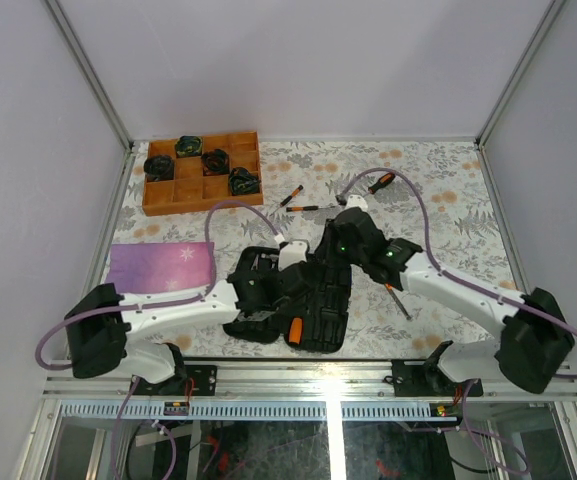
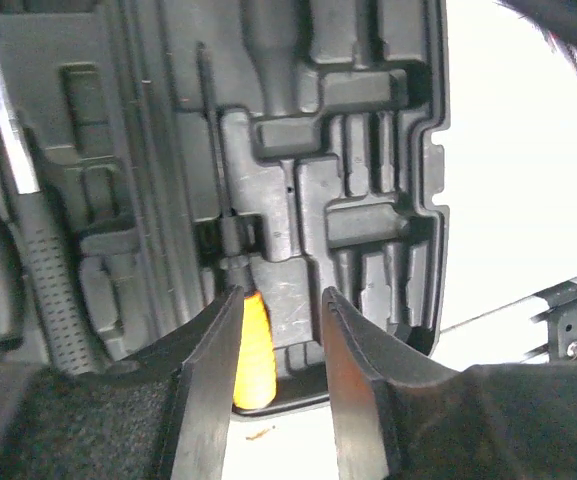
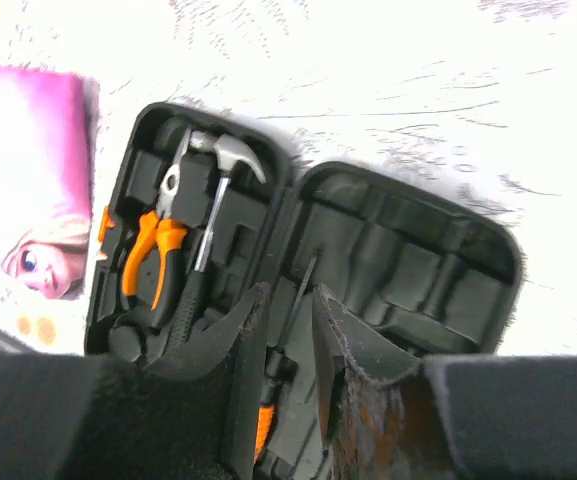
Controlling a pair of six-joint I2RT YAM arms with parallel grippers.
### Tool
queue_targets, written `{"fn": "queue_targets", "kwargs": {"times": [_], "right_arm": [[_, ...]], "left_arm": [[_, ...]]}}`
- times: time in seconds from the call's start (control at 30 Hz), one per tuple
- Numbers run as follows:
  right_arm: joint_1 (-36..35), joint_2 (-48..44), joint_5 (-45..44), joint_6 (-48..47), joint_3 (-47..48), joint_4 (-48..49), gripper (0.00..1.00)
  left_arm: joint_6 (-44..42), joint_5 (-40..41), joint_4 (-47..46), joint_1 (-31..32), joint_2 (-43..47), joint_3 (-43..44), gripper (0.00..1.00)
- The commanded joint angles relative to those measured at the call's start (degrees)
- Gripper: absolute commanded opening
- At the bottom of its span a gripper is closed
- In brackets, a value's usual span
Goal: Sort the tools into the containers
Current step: Adjust the screwdriver in the storage box, then pick up the screwdriver from the center of the board.
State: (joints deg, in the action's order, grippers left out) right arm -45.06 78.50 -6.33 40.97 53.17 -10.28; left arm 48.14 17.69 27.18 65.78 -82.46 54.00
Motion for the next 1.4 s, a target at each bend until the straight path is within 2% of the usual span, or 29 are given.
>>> {"fn": "queue_targets", "kwargs": {"times": [0.0,0.1,0.2,0.37,0.67,0.87,1.0,1.23,1.37], "right_arm": [[1.92,-6.44,-7.7,-0.68,-4.2,-4.87,0.32],[2.84,-10.37,-8.71,0.63,-8.74,-6.3,0.34],[3.07,-12.99,-4.97,1.86,-13.38,-4.81,0.36],[3.31,-13.0,-0.22,4.73,-18.56,0.06,0.38],[4.89,-6.46,-2.77,4.72,-17.04,-1.38,0.38],[7.37,-1.83,0.2,2.81,-15.7,1.05,0.2],[8.53,0.77,0.38,-0.02,-13.63,3.35,0.15],[11.32,8.24,2.2,-9.48,-4.75,3.34,0.15],[12.18,7.36,0.44,-11.87,-0.16,-0.31,0.25]], "left_arm": [[-0.36,0.75,2.85,-3.36,7.18,-2.5,0.38],[-1.24,0.3,2.88,-7.75,13.26,-5.07,0.44],[-3.43,-2.54,2.62,-13.33,18.35,-7.36,0.5],[-6.04,-5.96,2.99,-19.32,21.56,-9.32,0.51],[-6.0,-5.97,3.23,-20.16,23.42,-11.21,0.51],[-5.31,-6.26,3.16,-20.29,24.44,-12.02,0.5],[-4.82,-6.16,3.05,-20.36,26.26,-12.4,0.5],[-5.58,-6.46,4.35,-20.66,26.96,-11.81,0.5],[-5.5,-5.54,5.9,-20.84,30.0,-11.3,0.51]]}}
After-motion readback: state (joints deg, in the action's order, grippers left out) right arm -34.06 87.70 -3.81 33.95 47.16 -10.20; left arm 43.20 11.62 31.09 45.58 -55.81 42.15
